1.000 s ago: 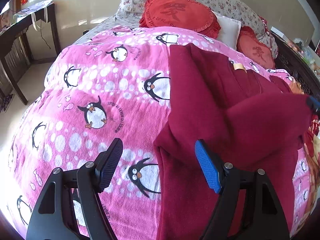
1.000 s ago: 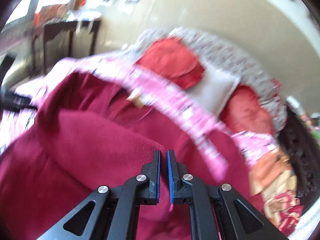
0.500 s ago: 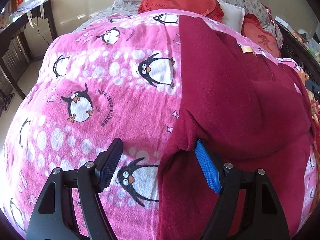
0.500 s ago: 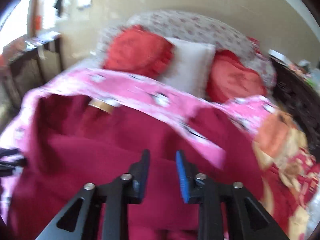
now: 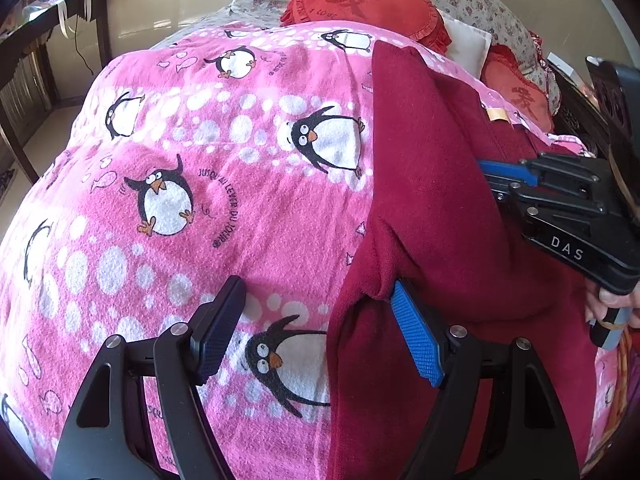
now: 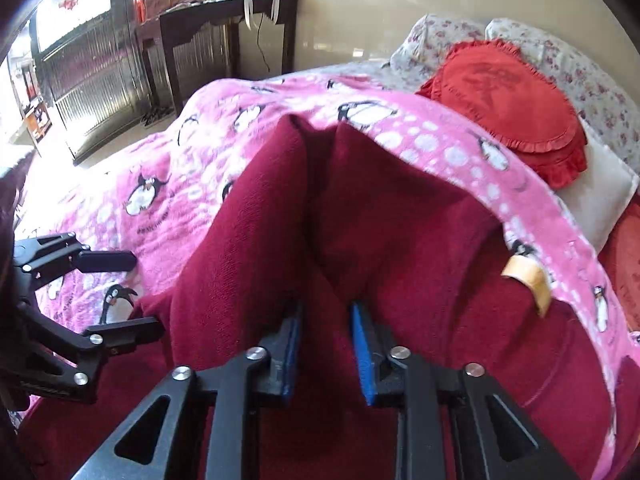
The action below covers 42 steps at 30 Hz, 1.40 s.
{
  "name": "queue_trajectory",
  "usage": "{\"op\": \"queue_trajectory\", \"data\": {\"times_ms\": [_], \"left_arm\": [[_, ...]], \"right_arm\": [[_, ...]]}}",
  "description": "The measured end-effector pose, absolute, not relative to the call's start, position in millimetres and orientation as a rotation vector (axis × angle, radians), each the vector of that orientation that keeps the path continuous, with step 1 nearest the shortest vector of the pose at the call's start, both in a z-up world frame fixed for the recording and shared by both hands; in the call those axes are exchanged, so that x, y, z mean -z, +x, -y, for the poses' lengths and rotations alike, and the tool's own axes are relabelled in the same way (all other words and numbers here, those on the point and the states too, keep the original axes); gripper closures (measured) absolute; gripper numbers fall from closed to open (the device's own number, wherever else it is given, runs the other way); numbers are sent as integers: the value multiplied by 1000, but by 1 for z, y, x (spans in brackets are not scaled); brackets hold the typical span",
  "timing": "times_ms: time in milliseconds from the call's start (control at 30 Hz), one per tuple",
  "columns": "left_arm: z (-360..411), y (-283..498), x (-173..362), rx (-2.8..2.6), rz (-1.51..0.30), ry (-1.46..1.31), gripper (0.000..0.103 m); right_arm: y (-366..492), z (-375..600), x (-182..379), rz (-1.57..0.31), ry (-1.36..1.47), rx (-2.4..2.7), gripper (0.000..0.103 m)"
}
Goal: Fold small clothes
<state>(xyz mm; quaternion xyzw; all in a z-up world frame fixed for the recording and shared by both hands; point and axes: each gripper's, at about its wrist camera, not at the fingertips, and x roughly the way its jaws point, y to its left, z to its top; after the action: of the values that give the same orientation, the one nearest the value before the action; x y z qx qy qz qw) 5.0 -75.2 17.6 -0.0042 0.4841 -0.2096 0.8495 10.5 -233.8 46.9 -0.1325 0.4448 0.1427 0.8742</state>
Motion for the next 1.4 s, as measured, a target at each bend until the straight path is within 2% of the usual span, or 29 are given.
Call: {"op": "queue_trajectory", "data": {"times_ms": [67, 100, 200, 267, 400, 500, 567, 600, 700, 733, 767, 800, 833, 1133, 1200, 1267, 1400], "left_arm": [[71, 5, -18, 448, -1017, -26, 27], [69, 6, -19, 447, -1014, -33, 27], [62, 8, -19, 441, -1002, -62, 27], [59, 9, -19, 440, -1003, -85, 27], [53, 8, -24, 427, -1002, -82, 27], [42, 7, -22, 408, -1001, -86, 27], [38, 7, -22, 415, -1002, -100, 27], [37, 7, -22, 414, -1002, -104, 27], [37, 5, -24, 407, -999, -100, 27], [36, 4, -25, 406, -999, -98, 27], [34, 3, -26, 405, -998, -98, 27], [31, 2, -28, 402, -996, -99, 27], [26, 0, -30, 398, -991, -102, 27], [10, -1, -47, 370, -953, -110, 27], [13, -3, -52, 377, -936, -103, 27], [20, -5, -57, 393, -917, -96, 27], [42, -6, -68, 441, -883, -81, 27]], "right_arm": [[7, 234, -54, -904, -299, -279, 97], [2, 237, -63, -866, -295, -253, 98], [-1, 252, -86, -775, -225, -170, 98], [10, 263, -83, -806, -150, -140, 98], [22, 256, -64, -863, -171, -112, 98], [16, 257, -88, -793, -39, -196, 89], [18, 244, -99, -762, -34, -252, 64], [23, 232, -102, -757, -57, -273, 60], [47, 197, -91, -796, -193, -293, 60], [55, 187, -82, -820, -232, -292, 64], [62, 182, -74, -843, -245, -300, 83], [66, 178, -69, -858, -249, -307, 92], [68, 174, -67, -857, -245, -315, 95], [91, 154, -54, -841, -119, -323, 97], [79, 169, -64, -843, -66, -327, 90], [50, 186, -81, -809, -59, -306, 71], [-10, 232, -98, -769, -66, -165, 67]]}}
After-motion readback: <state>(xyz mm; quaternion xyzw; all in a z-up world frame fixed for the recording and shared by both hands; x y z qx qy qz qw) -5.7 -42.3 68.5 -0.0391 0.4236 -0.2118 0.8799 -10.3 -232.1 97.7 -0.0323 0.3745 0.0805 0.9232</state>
